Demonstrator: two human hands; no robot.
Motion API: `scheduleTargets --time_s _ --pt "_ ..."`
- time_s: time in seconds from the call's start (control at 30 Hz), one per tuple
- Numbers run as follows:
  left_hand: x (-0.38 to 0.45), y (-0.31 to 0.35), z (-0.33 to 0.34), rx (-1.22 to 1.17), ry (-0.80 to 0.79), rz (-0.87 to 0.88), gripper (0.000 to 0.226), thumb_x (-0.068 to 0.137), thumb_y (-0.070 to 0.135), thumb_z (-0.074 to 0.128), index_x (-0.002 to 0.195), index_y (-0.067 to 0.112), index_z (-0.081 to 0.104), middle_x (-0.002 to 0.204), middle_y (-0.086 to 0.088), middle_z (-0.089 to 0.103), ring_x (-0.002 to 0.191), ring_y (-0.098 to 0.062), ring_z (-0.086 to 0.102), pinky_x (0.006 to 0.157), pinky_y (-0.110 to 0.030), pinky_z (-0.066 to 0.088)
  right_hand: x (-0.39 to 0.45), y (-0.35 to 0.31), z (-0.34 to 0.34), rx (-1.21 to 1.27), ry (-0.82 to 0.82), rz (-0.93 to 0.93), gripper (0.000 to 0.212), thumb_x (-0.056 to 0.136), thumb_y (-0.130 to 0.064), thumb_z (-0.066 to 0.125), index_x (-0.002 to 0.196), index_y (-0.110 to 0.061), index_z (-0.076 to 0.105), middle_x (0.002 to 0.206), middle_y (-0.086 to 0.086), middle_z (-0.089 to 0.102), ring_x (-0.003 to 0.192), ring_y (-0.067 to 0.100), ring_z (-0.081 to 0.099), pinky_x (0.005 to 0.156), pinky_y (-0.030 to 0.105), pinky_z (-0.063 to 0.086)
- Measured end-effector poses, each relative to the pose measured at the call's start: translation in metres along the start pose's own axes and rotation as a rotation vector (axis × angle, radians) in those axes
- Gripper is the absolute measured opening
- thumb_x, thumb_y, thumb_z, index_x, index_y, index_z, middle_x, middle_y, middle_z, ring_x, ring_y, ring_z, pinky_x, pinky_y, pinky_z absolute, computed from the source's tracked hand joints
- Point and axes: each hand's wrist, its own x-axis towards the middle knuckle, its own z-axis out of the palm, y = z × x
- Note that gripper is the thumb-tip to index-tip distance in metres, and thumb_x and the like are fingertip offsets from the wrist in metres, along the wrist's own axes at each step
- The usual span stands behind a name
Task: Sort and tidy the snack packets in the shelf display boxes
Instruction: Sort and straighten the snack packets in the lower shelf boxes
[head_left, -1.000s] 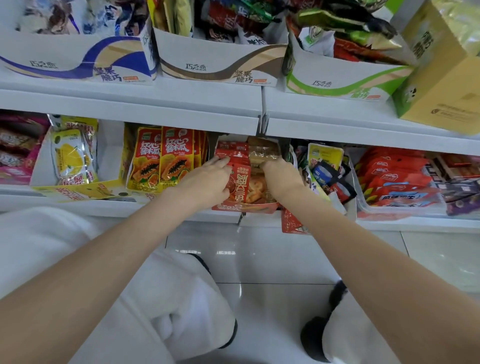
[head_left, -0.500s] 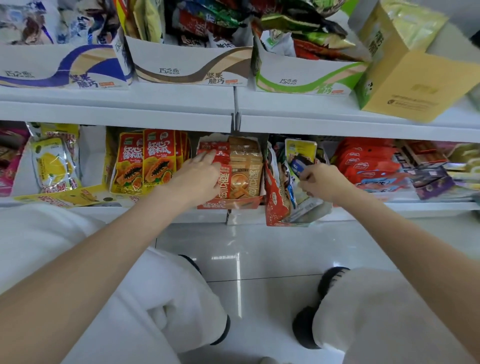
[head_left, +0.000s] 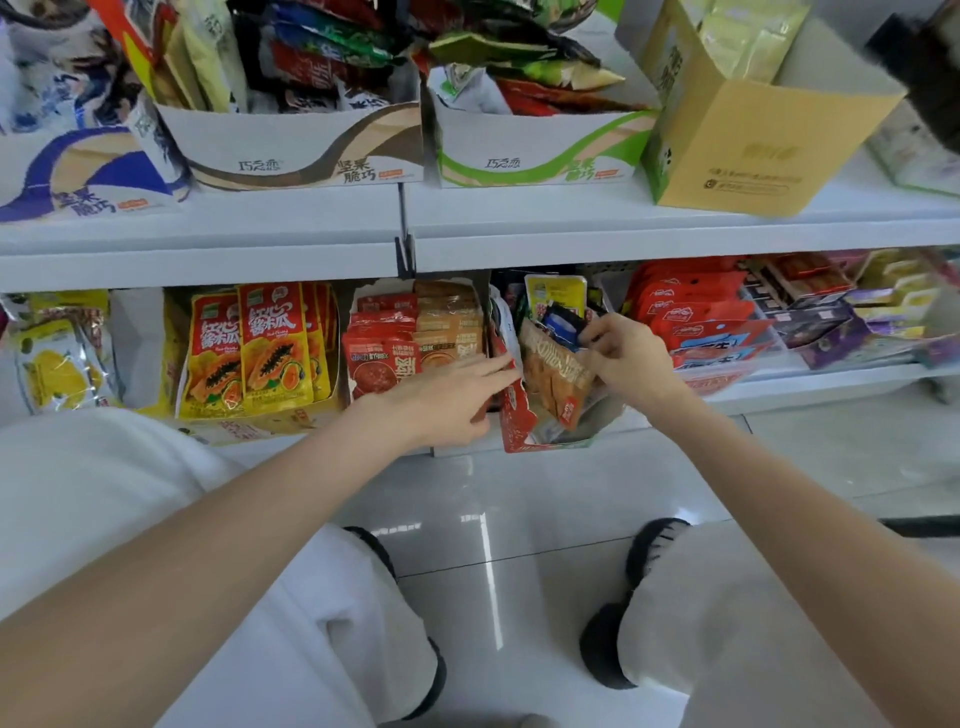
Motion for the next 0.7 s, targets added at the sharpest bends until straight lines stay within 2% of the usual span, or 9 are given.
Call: scheduleTargets --time_s 0.07,0.17,0.27,0.33,0.43,0.53,0.63,0.7 --pt "0.005 0.004 -0.002 -0.013 0.035 0.009 0.06 0.095 0.022 0.045 0.147 0.022 0.017 0.157 0.001 0.009 0.143 -0.017 0.012 0.114 -0.028 0.014 -0.001 0.005 -0.012 0.072 0.053 0.081 0.018 0.083 -0.006 0.063 0.101 -0.007 0.062 0.086 0.005 0.059 0.08 0.019 0.055 0.064 0.024 0.044" --pt "0.01 0.008 -0.008 -0.037 0.116 0.014 0.05 0.093 0.019 0.046 0.141 0.02 0.034 0.151 0.0 0.028 0.136 -0.017 0.028 0.111 -0.029 0.027 -0.006 0.009 -0.02 0.223 0.107 0.182 0.012 0.082 0.001 0.061 0.09 -0.007 0.063 0.089 0.011 0.063 0.076 0.027 0.062 0.069 0.035 0.054" --pt "0.011 0.01 -0.013 -0.016 0.111 0.01 0.046 0.092 0.017 0.046 0.138 0.018 0.041 0.146 0.0 0.035 0.131 -0.017 0.036 0.106 -0.03 0.035 -0.013 0.006 -0.027 0.188 0.236 0.093 0.008 0.088 -0.004 0.054 0.09 -0.01 0.059 0.087 0.004 0.06 0.084 0.025 0.061 0.078 0.041 0.054" --pt "0.008 0.01 -0.019 0.002 0.123 0.015 0.043 0.092 0.016 0.046 0.135 0.017 0.045 0.141 -0.002 0.042 0.126 -0.018 0.041 0.104 -0.032 0.037 -0.02 -0.002 -0.039 0.155 0.33 -0.013 0.008 0.091 -0.007 0.049 0.089 -0.015 0.051 0.086 -0.001 0.057 0.085 0.022 0.059 0.078 0.04 0.052" --pt "-0.004 0.01 -0.037 -0.011 0.298 0.041 0.041 0.092 0.013 0.044 0.133 0.017 0.047 0.137 -0.001 0.047 0.123 -0.015 0.044 0.102 -0.027 0.037 -0.029 -0.019 -0.065 0.176 0.424 -0.139 0.007 0.092 -0.008 0.048 0.093 -0.014 0.05 0.084 -0.002 0.057 0.078 0.018 0.056 0.073 0.037 0.05" --pt "-0.023 0.009 -0.065 -0.055 0.536 0.039 0.037 0.094 0.014 0.042 0.13 0.018 0.05 0.132 0.004 0.048 0.118 -0.011 0.046 0.092 -0.02 0.034 -0.031 -0.04 -0.09 0.221 0.516 -0.227 0.01 0.092 -0.009 0.049 0.1 -0.01 0.054 0.084 -0.001 0.058 0.066 0.012 0.053 0.065 0.033 0.047" --pt "-0.04 0.002 -0.099 -0.062 0.723 -0.003 0.034 0.093 0.011 0.044 0.126 0.015 0.053 0.129 0.002 0.051 0.119 -0.015 0.045 0.093 -0.022 0.032 -0.03 -0.066 -0.104 0.345 0.512 -0.277 0.014 0.093 -0.01 0.046 0.101 -0.022 0.049 0.076 0.001 0.058 0.054 0.006 0.051 0.05 0.033 0.043" --pt "-0.048 -0.009 -0.121 -0.056 0.8 -0.063 0.035 0.092 0.01 0.046 0.126 0.014 0.053 0.13 -0.001 0.05 0.121 -0.02 0.043 0.097 -0.027 0.032 -0.029 -0.085 -0.109 0.424 0.45 -0.284 0.017 0.094 -0.006 0.043 0.1 -0.021 0.049 0.071 -0.001 0.056 0.05 0.01 0.059 0.043 0.031 0.043"
